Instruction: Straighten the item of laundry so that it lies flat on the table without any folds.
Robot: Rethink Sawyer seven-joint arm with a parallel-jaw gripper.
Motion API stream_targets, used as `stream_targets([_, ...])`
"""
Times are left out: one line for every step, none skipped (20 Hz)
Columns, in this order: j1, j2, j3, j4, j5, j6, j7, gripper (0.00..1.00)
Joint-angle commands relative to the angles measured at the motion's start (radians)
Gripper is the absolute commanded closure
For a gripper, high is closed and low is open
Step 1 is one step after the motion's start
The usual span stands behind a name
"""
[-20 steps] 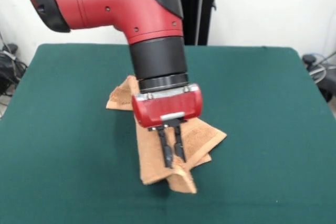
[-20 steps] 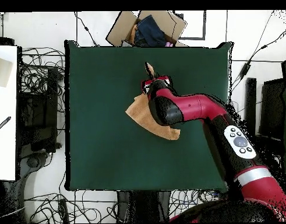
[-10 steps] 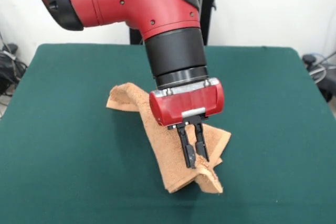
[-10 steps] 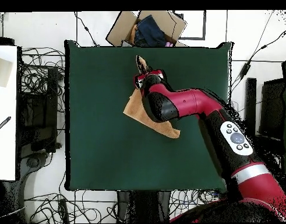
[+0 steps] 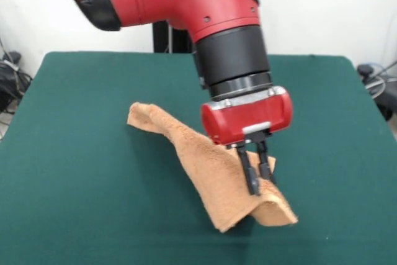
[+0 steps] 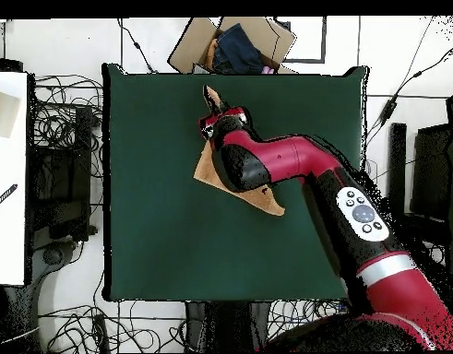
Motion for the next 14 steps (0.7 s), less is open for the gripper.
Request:
stream_targets([0.082,-0.021,0.000,0.059,-0.010,-0.001,0.082,1.00])
stream_targets([0.091,-0.029,-0.011,0.059,-0.011,-0.007,0.088,1.00])
stream_targets([0.107,-0.042,-0.033,0.064,-0.010,-0.021,0.107,1.00])
stream_targets([0.131,-0.062,-0.064,0.069,-0.003,-0.027,0.132,1.00])
stream_targets([0.181,-0.098,-0.133,0.071,0.002,-0.059,0.180,1.00])
stream_targets([0.257,-0.136,-0.240,0.069,0.013,-0.108,0.243,1.00])
stream_targets([0.322,-0.159,-0.330,0.069,0.032,-0.148,0.286,1.00])
stream_targets([0.367,-0.169,-0.392,0.076,0.055,-0.176,0.305,1.00])
stream_targets([0.413,-0.179,-0.453,0.082,0.078,-0.204,0.325,1.00])
stream_targets([0.460,-0.184,-0.518,0.090,0.111,-0.235,0.336,1.00])
stream_targets([0.486,-0.185,-0.552,0.099,0.139,-0.251,0.336,1.00])
stream_targets([0.512,-0.186,-0.586,0.109,0.167,-0.268,0.336,1.00])
stream_targets([0.521,-0.187,-0.595,0.115,0.188,-0.274,0.326,1.00])
stream_targets([0.535,-0.185,-0.613,0.119,0.209,-0.290,0.316,1.00])
